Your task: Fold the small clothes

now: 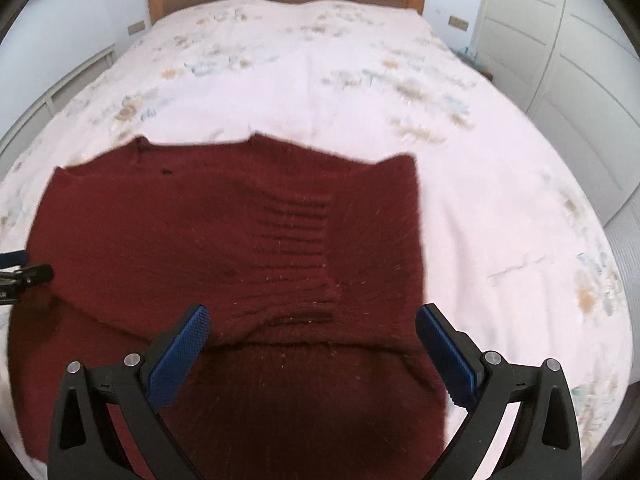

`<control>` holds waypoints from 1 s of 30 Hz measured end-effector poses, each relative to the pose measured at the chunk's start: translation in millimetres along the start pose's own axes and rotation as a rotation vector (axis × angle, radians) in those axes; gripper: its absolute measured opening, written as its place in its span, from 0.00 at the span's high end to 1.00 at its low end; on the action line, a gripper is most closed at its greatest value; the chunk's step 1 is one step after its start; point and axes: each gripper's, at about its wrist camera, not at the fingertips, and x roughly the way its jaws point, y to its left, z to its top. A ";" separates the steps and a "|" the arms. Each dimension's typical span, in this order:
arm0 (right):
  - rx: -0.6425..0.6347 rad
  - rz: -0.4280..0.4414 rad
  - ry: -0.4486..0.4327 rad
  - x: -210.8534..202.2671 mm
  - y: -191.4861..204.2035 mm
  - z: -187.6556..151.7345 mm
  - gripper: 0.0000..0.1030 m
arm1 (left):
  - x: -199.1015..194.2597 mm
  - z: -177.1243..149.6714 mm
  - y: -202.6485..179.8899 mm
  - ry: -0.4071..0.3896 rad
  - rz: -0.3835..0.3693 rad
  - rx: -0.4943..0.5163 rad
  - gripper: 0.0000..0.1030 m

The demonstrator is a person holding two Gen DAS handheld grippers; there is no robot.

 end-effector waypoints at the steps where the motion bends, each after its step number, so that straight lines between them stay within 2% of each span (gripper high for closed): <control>1: -0.004 -0.005 -0.013 -12.5 -2.3 0.8 0.01 | -5.6 0.4 0.6 -0.006 0.002 -0.005 0.01; 6: -0.007 -0.006 -0.036 -54.4 -3.1 -3.0 0.01 | -50.4 -15.2 -12.3 -0.046 -0.003 -0.028 0.01; 10: 0.005 0.004 -0.047 -83.7 -7.1 -16.2 0.01 | -90.5 -33.9 -17.8 -0.092 0.030 0.006 0.01; 18: 0.016 -0.015 -0.043 -111.1 -8.1 -51.8 0.01 | -141.8 -80.8 -19.6 -0.127 0.015 -0.020 0.01; 26: 0.077 -0.011 0.023 -105.9 -17.4 -104.4 0.01 | -145.9 -127.1 -33.2 -0.120 0.071 0.000 0.01; 30: 0.115 -0.019 0.073 -94.9 -22.6 -129.7 0.01 | -135.3 -148.5 -34.1 -0.083 0.045 -0.019 0.01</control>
